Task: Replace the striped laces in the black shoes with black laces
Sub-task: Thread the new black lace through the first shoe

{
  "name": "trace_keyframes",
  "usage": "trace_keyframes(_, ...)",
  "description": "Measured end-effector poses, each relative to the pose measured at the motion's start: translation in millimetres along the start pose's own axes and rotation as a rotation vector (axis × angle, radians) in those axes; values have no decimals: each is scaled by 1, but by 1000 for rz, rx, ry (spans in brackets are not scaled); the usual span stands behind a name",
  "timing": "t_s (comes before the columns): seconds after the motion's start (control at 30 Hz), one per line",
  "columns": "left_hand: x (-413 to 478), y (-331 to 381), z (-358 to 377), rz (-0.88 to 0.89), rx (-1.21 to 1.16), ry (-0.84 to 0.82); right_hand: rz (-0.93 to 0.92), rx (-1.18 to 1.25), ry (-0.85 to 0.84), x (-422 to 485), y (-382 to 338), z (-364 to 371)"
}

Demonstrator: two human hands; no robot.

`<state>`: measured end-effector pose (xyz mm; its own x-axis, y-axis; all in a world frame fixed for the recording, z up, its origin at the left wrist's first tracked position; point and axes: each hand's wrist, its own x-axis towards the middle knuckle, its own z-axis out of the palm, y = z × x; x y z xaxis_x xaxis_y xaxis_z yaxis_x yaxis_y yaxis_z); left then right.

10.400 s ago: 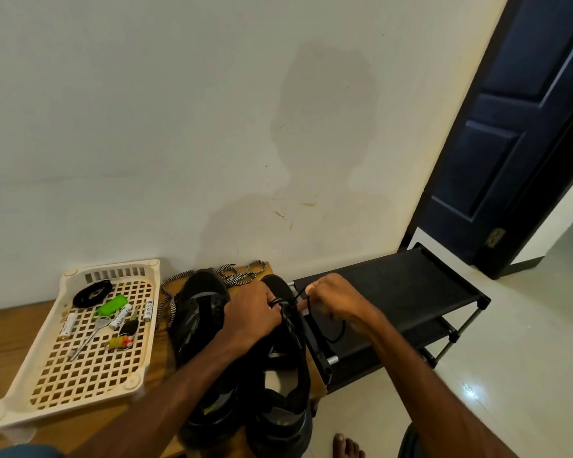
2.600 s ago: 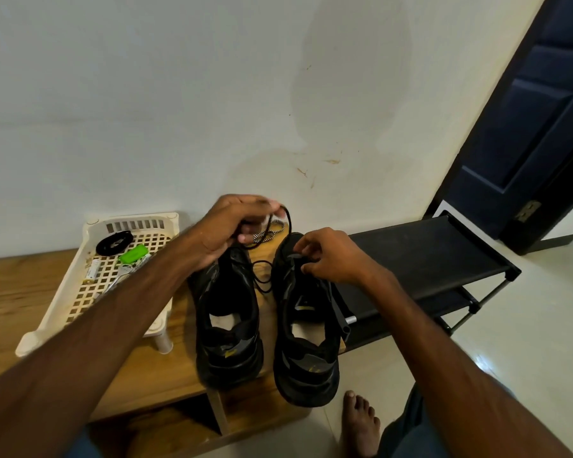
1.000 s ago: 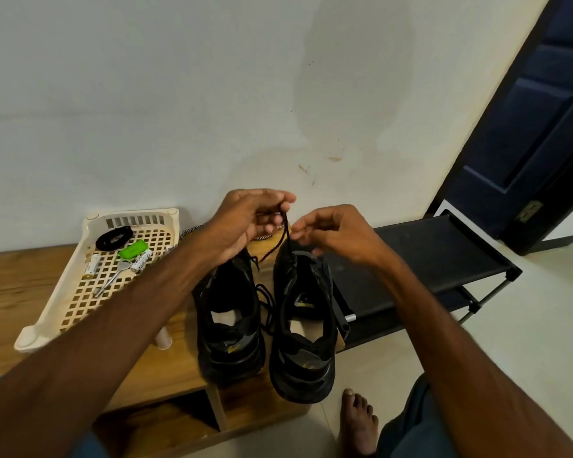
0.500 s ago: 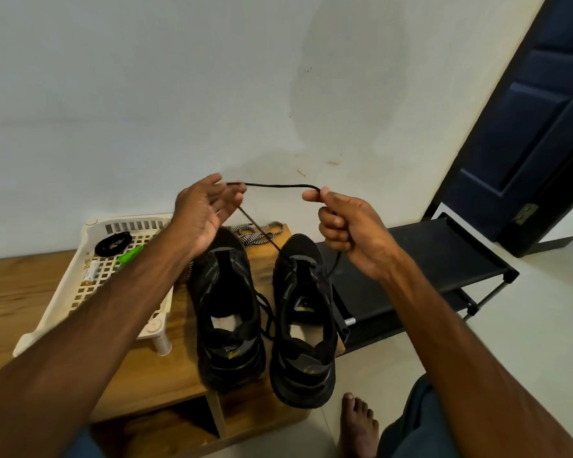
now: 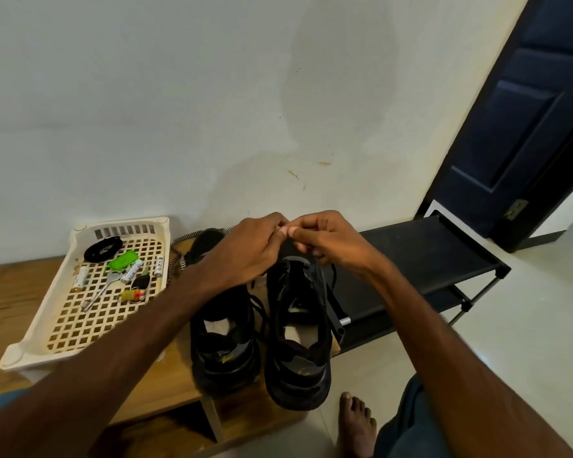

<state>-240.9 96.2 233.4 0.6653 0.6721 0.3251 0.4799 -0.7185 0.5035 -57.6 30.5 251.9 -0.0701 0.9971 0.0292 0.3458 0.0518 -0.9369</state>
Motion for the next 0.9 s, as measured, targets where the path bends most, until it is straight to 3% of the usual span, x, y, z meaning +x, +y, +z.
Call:
trace_keyframes(0.23,-2,-36,-24,-218,155,116,174,-167,92,-1,13,-18)
trace_keyframes(0.43,-7,-53,-31,-361,266,109,202,-386,313,-1,26,-21)
trace_keyframes(0.57,-7,-41,-14,-260,253,116,193,-309,108,0,17,-15)
trace_keyframes(0.67,-5,-19,2,-102,109,124,191,-112,-27,-2,11,-10)
trace_keyframes(0.8,-4,3,19,63,-23,18,173,-54,51,-5,8,-5)
trace_keyframes(0.9,-5,6,23,114,-56,75,186,-128,163,-6,8,-9)
